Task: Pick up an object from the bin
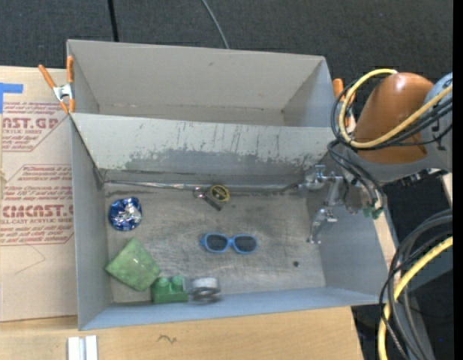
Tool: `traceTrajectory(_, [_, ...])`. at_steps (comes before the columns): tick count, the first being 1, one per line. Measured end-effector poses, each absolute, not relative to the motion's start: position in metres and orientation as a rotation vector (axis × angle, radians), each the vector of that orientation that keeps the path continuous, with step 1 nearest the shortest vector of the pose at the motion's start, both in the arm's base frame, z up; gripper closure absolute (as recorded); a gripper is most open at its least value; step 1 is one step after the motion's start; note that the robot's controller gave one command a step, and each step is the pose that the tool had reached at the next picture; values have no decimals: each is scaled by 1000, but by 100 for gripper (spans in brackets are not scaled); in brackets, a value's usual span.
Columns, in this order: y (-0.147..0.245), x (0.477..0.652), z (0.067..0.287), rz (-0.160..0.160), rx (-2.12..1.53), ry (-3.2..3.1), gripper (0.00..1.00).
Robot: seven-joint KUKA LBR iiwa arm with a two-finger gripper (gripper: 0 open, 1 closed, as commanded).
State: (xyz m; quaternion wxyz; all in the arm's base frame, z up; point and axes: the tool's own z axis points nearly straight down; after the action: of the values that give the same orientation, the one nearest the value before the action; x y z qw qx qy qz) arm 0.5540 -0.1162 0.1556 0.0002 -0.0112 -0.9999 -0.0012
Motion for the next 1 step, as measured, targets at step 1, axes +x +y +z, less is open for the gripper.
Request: traceTrajectory(1, [-23,539,75,-7,69,-3136,0])
